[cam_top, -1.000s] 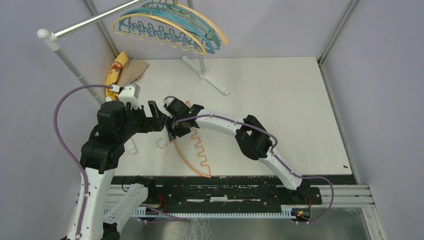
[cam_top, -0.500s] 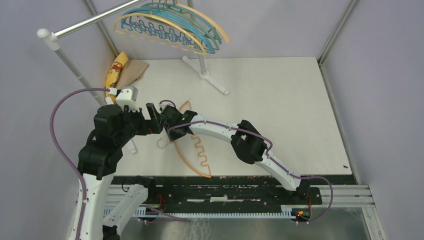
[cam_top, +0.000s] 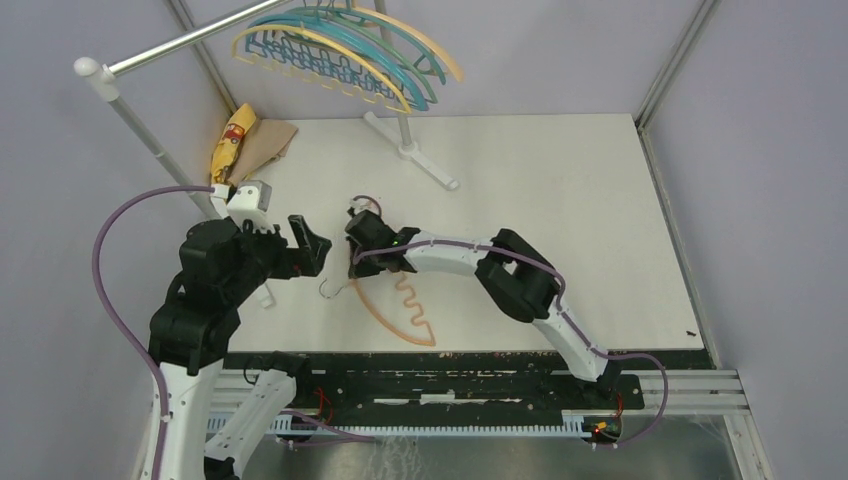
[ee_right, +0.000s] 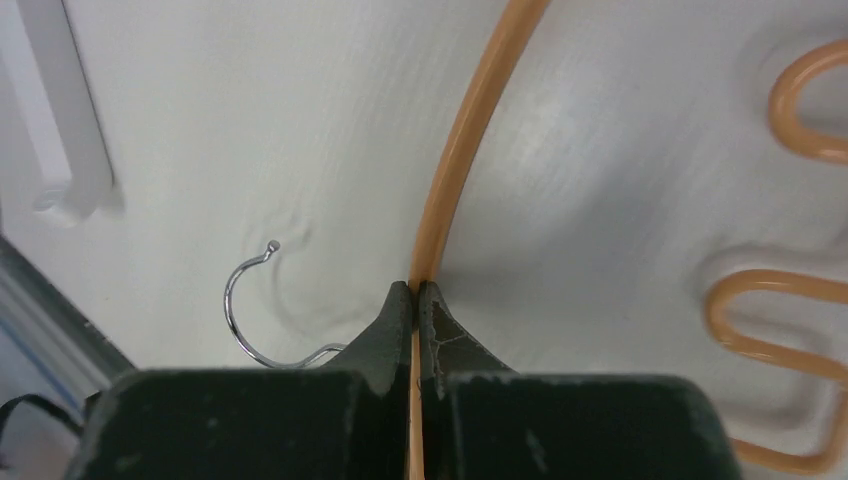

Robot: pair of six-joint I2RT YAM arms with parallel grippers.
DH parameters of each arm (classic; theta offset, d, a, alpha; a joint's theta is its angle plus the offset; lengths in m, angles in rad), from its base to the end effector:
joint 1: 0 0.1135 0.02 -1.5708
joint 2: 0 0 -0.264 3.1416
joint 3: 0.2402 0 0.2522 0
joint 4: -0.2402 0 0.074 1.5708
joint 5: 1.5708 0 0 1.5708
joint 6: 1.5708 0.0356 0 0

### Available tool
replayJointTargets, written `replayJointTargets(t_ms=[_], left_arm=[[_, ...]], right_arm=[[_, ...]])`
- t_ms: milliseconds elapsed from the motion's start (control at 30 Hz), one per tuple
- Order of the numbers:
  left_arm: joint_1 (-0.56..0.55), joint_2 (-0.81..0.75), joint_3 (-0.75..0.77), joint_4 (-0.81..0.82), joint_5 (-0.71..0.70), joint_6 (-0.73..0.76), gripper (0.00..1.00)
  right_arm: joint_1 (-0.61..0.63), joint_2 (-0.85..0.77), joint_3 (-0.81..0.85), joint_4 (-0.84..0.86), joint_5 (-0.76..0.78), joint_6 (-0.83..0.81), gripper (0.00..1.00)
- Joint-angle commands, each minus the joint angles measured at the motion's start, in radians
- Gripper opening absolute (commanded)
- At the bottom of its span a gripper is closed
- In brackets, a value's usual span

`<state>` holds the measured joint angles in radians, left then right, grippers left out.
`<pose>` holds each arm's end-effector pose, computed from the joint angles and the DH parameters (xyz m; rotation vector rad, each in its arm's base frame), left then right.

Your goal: Organize the hangers

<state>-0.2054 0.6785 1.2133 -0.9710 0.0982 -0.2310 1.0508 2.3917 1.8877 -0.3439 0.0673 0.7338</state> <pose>0.0911 -0.0226 0.4094 0.0375 2.0245 -0.3762 0.2650 0.4580 0.1455 -0.3705 2.5233 0.6967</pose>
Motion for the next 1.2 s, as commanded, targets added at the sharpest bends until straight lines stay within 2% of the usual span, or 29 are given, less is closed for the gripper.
replayJointTargets(t_ms=[0, 100, 167, 367, 567, 733, 900, 1167], left_arm=[[-0.004, -0.033, 0.017, 0.037, 0.078, -0.026, 0.99], [-0.003, -0.034, -0.022, 0.060, 0.111, -0.024, 0.99], [-0.004, -0.035, -0.050, 0.082, 0.138, -0.026, 0.99], [-0.003, -0.065, -0.177, 0.192, 0.251, -0.062, 0.99], [-0.004, -0.075, -0.332, 0.299, 0.252, -0.100, 0.99], [-0.002, -0.063, -0.376, 0.348, 0.226, -0.138, 0.99], [-0.004, -0.052, -0.373, 0.345, 0.182, -0.147, 0.99], [-0.003, -0.042, -0.416, 0.379, 0.194, -0.169, 0.99]], right_arm=[[-0.168, -0.129, -0.310, 0.240, -0.187, 0.160, 0.01], [-0.246, -0.233, -0.438, 0.490, -0.315, 0.303, 0.01], [-0.280, -0.266, -0.467, 0.597, -0.374, 0.377, 0.01], [-0.318, -0.268, -0.445, 0.822, -0.470, 0.570, 0.01], [-0.321, -0.201, -0.422, 1.099, -0.504, 0.797, 0.01], [-0.321, -0.220, -0.430, 1.180, -0.510, 0.875, 0.01], [-0.321, -0.309, -0.441, 1.162, -0.522, 0.877, 0.01], [-0.304, -0.381, -0.403, 1.147, -0.521, 0.899, 0.01]])
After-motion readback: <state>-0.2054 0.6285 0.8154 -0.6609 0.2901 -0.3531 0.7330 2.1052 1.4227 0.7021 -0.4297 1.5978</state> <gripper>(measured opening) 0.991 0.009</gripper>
